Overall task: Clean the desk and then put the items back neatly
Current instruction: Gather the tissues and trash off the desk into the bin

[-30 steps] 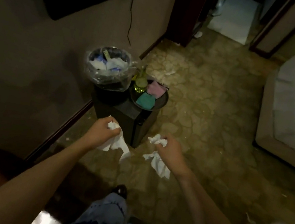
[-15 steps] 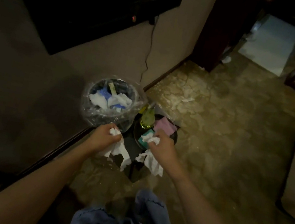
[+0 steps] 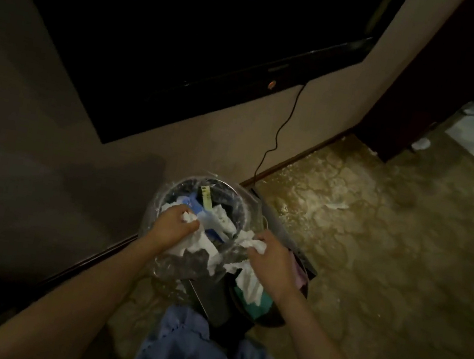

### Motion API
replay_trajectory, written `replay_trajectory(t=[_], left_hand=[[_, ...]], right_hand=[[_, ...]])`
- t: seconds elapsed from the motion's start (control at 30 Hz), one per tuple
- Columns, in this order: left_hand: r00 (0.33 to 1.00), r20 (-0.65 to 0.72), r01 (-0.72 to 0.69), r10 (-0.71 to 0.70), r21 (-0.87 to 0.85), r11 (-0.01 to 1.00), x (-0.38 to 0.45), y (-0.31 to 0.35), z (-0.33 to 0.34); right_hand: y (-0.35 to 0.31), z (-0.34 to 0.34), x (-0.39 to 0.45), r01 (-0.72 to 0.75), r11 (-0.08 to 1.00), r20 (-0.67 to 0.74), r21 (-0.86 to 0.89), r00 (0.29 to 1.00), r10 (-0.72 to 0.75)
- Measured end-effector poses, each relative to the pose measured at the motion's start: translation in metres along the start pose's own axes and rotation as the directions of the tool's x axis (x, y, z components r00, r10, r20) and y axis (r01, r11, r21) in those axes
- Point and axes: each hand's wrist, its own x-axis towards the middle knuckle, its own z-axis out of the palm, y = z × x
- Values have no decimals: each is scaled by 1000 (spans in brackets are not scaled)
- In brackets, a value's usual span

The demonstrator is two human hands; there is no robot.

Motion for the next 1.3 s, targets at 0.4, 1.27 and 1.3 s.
replay_trajectory(t=[0.4,1.27,1.3], left_hand=[[972,190,-150,139,47,988,99,-19,-32],[994,36,-110,107,85,990,-40,5,-38],[993,37,-112,109,89,990,-55,7,-31]], right_hand=[[-25,45,90,-143,990,-69,5,987,143],[-37,8,37,188,977,135,-103,976,-173],[-33,3,26,194,978,160,-79,971,-180]])
